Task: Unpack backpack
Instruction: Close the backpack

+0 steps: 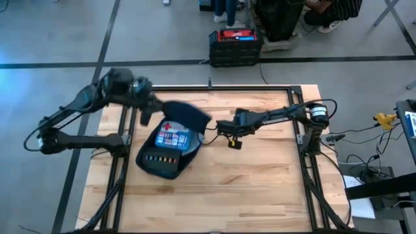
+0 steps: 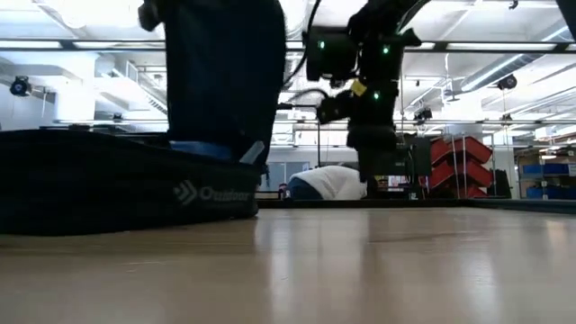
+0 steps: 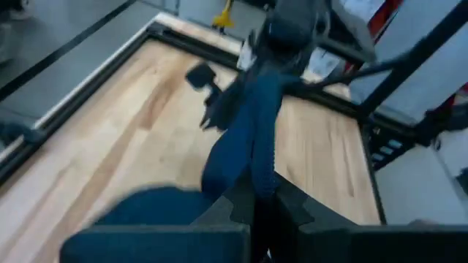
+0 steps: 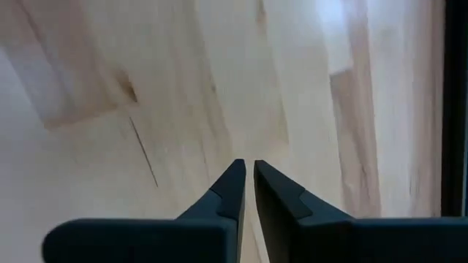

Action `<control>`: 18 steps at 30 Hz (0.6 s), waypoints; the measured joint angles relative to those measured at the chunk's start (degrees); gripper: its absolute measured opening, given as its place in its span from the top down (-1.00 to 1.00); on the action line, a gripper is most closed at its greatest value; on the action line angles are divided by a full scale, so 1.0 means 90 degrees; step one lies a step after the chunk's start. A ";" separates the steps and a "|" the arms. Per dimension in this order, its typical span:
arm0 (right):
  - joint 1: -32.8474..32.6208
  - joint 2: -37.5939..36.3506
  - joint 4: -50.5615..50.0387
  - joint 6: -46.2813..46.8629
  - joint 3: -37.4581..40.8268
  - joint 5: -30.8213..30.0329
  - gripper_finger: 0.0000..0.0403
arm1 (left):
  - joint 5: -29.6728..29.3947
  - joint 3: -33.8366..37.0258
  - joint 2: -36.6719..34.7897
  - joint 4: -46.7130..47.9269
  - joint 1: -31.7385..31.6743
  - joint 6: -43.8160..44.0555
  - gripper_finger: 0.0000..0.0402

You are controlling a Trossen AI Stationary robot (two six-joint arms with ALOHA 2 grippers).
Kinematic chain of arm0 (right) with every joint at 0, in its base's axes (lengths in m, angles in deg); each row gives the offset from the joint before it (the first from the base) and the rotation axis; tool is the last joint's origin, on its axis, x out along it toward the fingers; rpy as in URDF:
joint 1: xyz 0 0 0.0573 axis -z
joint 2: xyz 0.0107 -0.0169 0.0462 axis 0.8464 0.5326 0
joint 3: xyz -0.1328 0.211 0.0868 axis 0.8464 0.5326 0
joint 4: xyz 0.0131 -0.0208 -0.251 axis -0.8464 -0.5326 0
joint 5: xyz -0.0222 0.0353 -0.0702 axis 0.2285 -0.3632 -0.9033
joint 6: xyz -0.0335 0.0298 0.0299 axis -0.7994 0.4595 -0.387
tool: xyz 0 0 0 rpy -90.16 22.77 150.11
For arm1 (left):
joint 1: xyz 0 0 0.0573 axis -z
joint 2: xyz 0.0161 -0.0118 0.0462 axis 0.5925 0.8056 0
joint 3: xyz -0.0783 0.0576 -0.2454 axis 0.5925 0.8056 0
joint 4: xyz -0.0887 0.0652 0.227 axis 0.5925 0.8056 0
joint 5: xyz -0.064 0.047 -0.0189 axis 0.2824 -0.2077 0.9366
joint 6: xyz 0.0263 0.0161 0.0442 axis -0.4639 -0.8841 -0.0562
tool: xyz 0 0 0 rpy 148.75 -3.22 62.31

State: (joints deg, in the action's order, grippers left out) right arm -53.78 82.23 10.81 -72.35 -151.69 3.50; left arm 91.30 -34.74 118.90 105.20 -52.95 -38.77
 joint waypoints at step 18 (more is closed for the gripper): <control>-0.1116 -0.0421 0.5399 -0.0795 0.1760 0.0802 1.00 | -0.1107 0.1204 0.0605 0.2304 0.3238 0.4034 1.00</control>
State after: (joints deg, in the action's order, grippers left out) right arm -63.82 78.44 59.40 -79.51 -135.84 10.72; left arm 81.34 -23.90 124.35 125.93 -23.81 -2.47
